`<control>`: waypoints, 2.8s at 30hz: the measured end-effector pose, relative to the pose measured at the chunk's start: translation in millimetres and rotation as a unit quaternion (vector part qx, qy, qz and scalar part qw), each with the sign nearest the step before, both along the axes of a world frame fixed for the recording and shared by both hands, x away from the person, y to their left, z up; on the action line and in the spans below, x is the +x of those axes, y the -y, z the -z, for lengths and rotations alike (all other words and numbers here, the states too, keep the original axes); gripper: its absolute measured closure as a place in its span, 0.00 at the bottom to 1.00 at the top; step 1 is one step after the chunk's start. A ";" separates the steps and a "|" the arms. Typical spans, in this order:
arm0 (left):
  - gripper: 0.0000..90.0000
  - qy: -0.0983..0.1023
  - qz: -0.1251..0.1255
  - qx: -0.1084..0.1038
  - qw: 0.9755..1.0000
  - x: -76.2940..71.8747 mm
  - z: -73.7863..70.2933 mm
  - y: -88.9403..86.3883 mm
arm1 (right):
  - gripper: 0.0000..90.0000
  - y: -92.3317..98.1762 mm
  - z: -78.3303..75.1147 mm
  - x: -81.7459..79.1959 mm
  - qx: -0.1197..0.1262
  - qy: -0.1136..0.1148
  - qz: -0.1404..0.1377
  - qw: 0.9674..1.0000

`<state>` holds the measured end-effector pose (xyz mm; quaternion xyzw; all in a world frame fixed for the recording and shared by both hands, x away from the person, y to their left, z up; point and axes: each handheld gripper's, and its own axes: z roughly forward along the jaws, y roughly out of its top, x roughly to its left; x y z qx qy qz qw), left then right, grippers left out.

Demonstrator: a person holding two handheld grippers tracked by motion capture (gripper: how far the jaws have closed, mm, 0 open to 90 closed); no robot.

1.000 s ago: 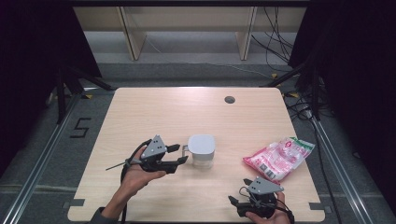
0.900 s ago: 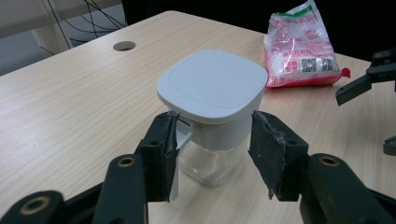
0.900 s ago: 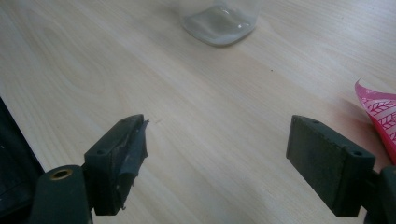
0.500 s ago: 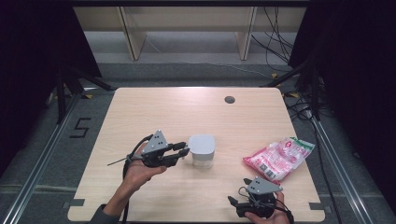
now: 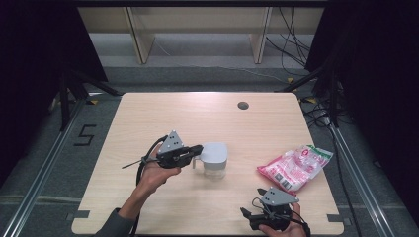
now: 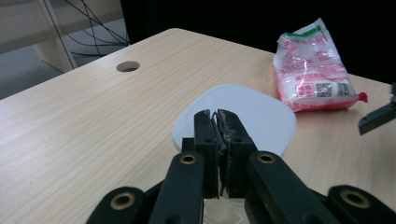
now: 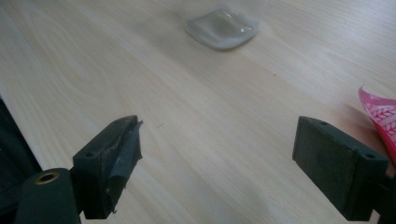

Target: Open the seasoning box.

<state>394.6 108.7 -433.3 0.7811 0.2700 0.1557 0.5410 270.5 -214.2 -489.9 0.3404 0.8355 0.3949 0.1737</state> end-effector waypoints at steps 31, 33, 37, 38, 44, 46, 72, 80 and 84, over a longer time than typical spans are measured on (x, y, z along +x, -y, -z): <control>0.96 0.006 -0.006 -0.005 1.000 4.9 9.9 -2.9 | 0.84 -10.3 -23.7 46.6 0.026 0.082 -0.031 0.996; 0.96 0.009 -0.005 -0.003 1.000 4.8 10.0 -3.2 | 0.92 -14.3 -28.4 55.7 0.033 0.098 -0.029 0.994; 0.96 0.000 -0.014 -0.006 1.000 3.0 10.3 -2.9 | 0.99 -19.5 -34.9 63.6 0.034 0.107 -0.022 0.993; 0.96 0.004 -0.013 -0.004 1.000 3.2 10.4 -3.3 | 0.99 -22.1 -34.9 66.1 0.040 0.111 -0.022 0.993; 0.96 0.006 -0.014 -0.006 1.000 2.7 10.9 -3.2 | 1.00 -28.1 -36.9 73.0 0.049 0.098 -0.024 0.994; 0.97 0.006 -0.012 -0.006 1.000 2.9 10.9 -3.4 | 1.00 -29.9 -39.3 76.9 0.044 0.097 -0.029 0.994; 0.99 0.005 -0.014 -0.011 1.000 1.9 12.8 -4.2 | 1.00 -48.1 -42.4 89.4 0.044 0.089 -0.044 0.994; 0.98 0.010 -0.014 -0.007 1.000 2.2 13.0 -5.6 | 1.00 -51.5 -47.0 91.2 0.048 0.094 -0.045 0.993; 0.93 0.006 -0.019 -0.015 1.000 3.3 11.6 -10.3 | 1.00 -52.5 -49.0 93.2 0.042 0.098 -0.055 0.993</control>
